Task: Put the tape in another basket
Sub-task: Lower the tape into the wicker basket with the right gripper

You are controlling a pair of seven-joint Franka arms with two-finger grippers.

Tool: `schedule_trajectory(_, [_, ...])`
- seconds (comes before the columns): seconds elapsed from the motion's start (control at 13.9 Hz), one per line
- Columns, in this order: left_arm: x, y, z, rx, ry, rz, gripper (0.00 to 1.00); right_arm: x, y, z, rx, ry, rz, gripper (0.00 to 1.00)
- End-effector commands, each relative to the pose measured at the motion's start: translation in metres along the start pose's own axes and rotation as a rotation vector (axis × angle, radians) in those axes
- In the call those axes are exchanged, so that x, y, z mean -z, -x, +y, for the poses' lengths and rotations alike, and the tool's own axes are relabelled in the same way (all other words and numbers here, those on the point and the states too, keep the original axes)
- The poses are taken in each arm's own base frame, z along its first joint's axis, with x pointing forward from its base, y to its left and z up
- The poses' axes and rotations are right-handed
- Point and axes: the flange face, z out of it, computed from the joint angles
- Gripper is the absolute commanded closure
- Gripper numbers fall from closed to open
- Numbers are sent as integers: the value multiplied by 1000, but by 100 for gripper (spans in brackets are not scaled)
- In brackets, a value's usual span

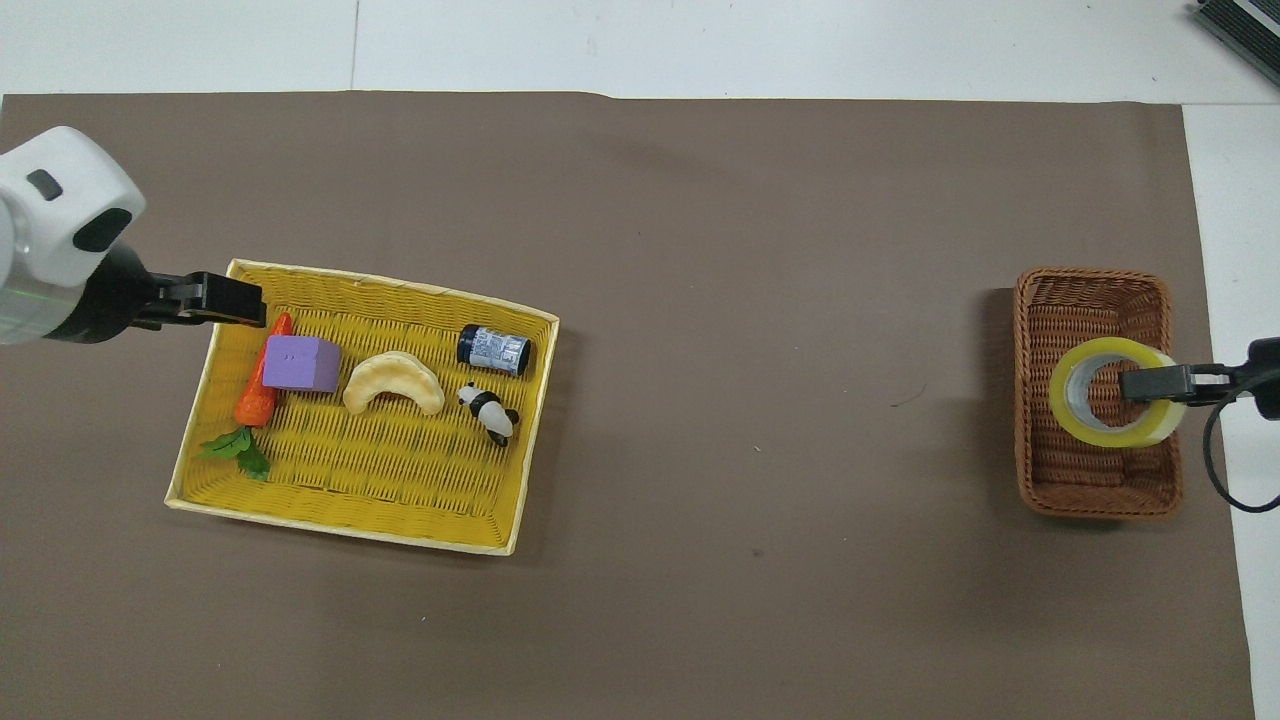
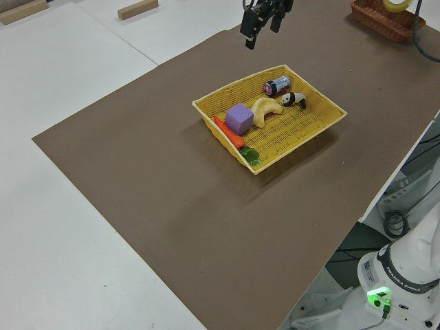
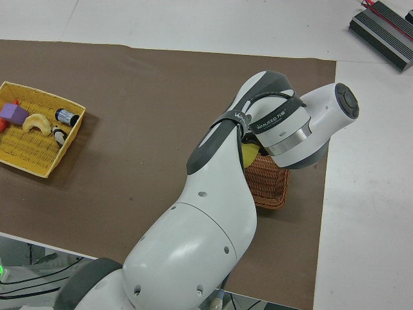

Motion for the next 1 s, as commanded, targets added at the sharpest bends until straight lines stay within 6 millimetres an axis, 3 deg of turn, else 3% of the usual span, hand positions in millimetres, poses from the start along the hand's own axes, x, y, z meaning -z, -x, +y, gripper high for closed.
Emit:
schedule_trajectory(0.0, [24, -4, -5, -68, -47, -40, 0, -7, -1, 29, 86, -45, 37, 100])
schedule_trajectory(0.22, [17, 0, -13, -47, -48, -53, 0, -17, 1, 42, 124, -52, 33, 100])
schedule_trajectory(0.36, [19, -1, -16, -40, -46, -45, 0, -20, -1, 56, 218, -40, 59, 93])
schedule_trajectory(0.5, [18, 0, -16, -41, -46, -49, 0, -20, -1, 55, 227, -40, 58, 67])
schedule_trajectory(0.72, [18, 0, -16, -41, -48, -49, 0, -21, -2, 56, 253, -32, 62, 8])
schedule_trajectory(0.79, [18, 0, -16, -41, -46, -49, 0, -20, -4, 56, 255, -33, 66, 0])
schedule_trajectory(0.93, [17, -1, -16, -41, -47, -49, 0, -12, -15, 53, 270, -31, 79, 0])
